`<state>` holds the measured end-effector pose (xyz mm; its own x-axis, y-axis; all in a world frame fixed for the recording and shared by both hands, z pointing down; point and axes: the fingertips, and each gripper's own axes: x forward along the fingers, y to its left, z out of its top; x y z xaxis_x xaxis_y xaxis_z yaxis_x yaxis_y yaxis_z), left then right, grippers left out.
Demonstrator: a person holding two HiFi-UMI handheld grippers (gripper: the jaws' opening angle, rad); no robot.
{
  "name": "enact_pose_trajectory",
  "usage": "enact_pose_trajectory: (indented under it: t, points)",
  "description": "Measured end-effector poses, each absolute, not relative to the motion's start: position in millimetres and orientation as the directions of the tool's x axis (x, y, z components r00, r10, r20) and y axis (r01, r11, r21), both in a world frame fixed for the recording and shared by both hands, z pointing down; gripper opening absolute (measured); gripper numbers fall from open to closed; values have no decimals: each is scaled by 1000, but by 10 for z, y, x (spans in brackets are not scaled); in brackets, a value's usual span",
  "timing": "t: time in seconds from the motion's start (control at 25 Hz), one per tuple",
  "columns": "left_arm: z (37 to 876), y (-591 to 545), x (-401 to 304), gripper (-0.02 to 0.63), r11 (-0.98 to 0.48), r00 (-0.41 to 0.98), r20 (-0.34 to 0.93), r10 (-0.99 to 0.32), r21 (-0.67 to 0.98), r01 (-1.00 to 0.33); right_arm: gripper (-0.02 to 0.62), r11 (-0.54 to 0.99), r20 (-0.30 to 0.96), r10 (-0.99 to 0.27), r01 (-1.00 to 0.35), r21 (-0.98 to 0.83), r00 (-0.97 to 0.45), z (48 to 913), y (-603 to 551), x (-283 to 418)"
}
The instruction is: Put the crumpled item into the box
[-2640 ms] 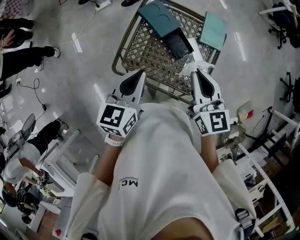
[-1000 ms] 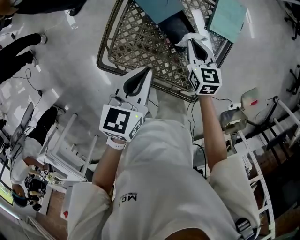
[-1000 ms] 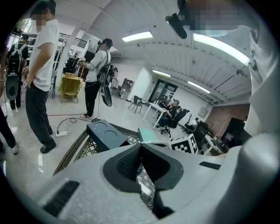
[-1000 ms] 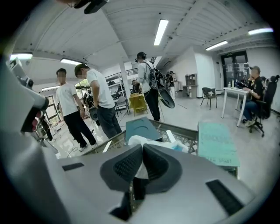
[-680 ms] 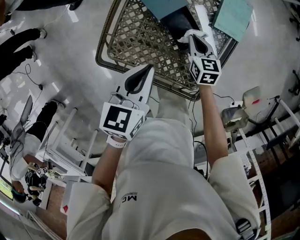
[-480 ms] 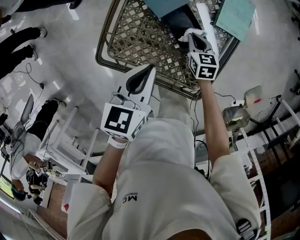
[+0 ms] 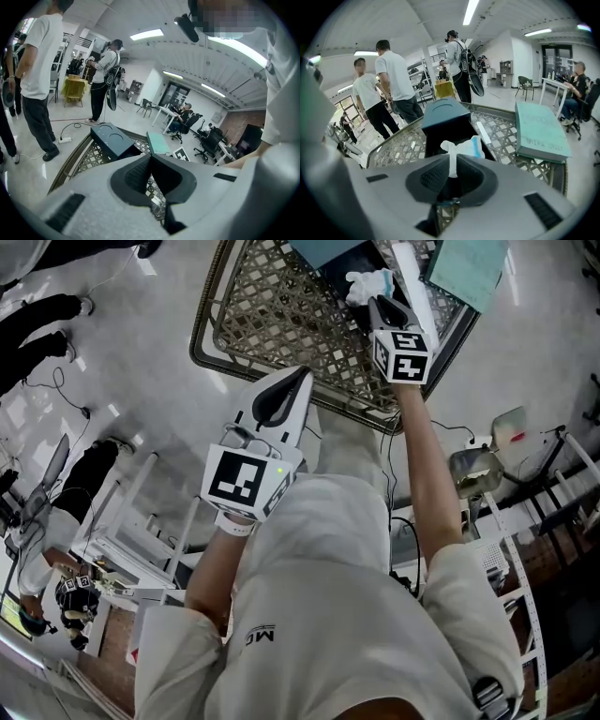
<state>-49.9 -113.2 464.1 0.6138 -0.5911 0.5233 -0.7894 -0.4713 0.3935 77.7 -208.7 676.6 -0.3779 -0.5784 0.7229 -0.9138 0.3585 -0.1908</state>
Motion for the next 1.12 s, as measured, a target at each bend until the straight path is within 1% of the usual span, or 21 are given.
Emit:
enact_pose_trajectory:
  t: [0.24, 0.28, 0.4, 0.76, 1.12]
  points:
    - [4545, -1075, -497, 25, -485, 618, 509, -599, 384, -786, 52, 336, 707, -604, -922, -194, -369, 6599, -1984, 890]
    - [4523, -1068, -494, 25, -488, 620, 505, -601, 382, -785, 43, 338, 702, -608, -921, -195, -372, 6548, -1963, 896]
    - [4436, -1048, -481, 25, -502, 628, 492, -603, 377, -778, 41, 344, 678, -634, -921, -185, -373, 6321, -1916, 911]
    - [4083, -989, -533, 25, -547, 650, 449, -613, 352, -760, 31, 355, 564, -739, -924, -140, -369, 5324, -1780, 874]
    - [3785, -924, -647, 25, -565, 654, 407, -637, 331, -756, 26, 361, 422, -829, -928, -95, -366, 4238, -1614, 774]
